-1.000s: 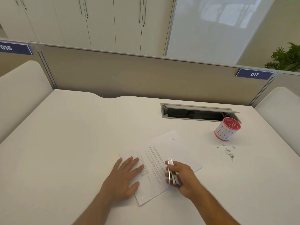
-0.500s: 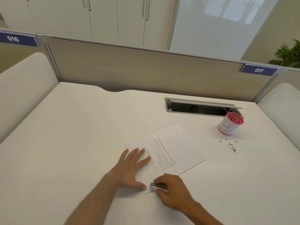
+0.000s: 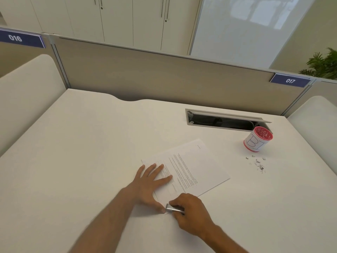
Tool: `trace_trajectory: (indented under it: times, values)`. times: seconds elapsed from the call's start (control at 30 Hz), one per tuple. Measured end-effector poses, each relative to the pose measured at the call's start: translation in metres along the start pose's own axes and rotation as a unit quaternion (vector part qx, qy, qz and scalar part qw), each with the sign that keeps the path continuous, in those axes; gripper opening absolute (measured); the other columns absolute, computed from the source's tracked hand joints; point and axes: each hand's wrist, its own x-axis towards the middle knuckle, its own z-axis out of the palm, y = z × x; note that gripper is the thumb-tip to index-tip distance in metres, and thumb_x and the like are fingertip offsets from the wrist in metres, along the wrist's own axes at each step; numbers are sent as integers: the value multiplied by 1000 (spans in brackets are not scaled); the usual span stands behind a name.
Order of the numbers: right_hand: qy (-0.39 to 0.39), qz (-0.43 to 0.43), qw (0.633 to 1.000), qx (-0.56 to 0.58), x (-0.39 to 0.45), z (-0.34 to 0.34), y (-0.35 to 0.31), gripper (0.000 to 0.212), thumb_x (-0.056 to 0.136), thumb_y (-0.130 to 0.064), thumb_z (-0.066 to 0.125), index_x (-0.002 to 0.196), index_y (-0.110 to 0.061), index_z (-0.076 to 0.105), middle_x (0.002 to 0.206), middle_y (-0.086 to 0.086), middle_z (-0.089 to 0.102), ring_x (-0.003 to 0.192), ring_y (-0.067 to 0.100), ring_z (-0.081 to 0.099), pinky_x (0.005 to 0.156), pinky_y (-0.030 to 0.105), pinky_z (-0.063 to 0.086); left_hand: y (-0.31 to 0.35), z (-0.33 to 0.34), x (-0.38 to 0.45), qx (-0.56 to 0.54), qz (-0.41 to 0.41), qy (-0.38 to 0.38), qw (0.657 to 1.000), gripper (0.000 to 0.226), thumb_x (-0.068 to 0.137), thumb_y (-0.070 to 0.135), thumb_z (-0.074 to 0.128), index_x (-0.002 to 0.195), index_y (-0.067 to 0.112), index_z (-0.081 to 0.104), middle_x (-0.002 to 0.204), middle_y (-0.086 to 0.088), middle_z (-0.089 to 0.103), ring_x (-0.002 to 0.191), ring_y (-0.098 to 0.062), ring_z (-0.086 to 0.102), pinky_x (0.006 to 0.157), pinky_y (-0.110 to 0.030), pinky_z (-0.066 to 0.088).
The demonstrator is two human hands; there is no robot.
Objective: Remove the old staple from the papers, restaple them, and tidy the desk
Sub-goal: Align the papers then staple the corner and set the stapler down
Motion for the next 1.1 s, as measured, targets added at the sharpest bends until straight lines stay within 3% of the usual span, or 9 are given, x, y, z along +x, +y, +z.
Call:
trace_trajectory:
  times: [0.13,0.3,0.5,0.67,0.8,0.97,1.1]
  values:
    - [4,-5,1000,-11,0,3,-1,19,82,-34,57,95,-29,70,81,-8,64,79,11,55,71,32,50,1,-2,-1,-7,-5,-4,1000,112,54,89,55,143,59,-6,159,6,-24,143,-16,-30,114,-52,-21]
    - [1,21,1000,16,1,3,-4,31,82,-37,59,109,-31,71,89,-9,68,83,9,60,75,24,48,3,-4,-1,-7,-9,-10,1000,112,54,89,56,143,59,-6,159,4,-24,143,-18,-30,113,-53,-21]
    - [-6,46,998,32,5,-1,-6,27,87,-44,57,104,-29,73,91,-8,72,84,10,60,76,27,49,6,-7,0,-15,-17,-20,1000,112,55,84,60,144,59,-4,159,5,-25,143,-18,-30,113,-53,-21]
    - [-19,72,996,47,10,-4,-7,29,85,-43,64,110,-31,73,104,-14,72,83,2,59,77,10,45,5,-6,-1,-13,-16,-21,1000,111,56,84,60,144,58,-5,159,5,-26,142,-18,-31,113,-53,-22]
    - [-35,9,999,-23,9,-9,-8,29,87,-42,58,113,-35,69,99,-12,67,88,8,58,77,22,49,5,-6,0,-15,-18,-25,999,113,55,86,59,143,59,-5,159,5,-26,142,-17,-32,113,-54,-22]
    - [-2,-73,995,-74,5,-5,-6,20,84,-34,65,103,-37,72,85,-12,67,79,10,57,59,12,30,5,-6,1,-15,-17,-25,999,113,55,85,60,143,58,-6,159,4,-26,142,-18,-32,113,-54,-22]
    - [-6,-84,993,-83,5,-8,-4,24,86,-36,60,108,-37,69,91,-13,68,82,10,57,63,17,37,5,-6,1,-10,-16,-24,1000,114,55,85,60,144,58,-6,159,4,-26,142,-19,-31,112,-54,-22]
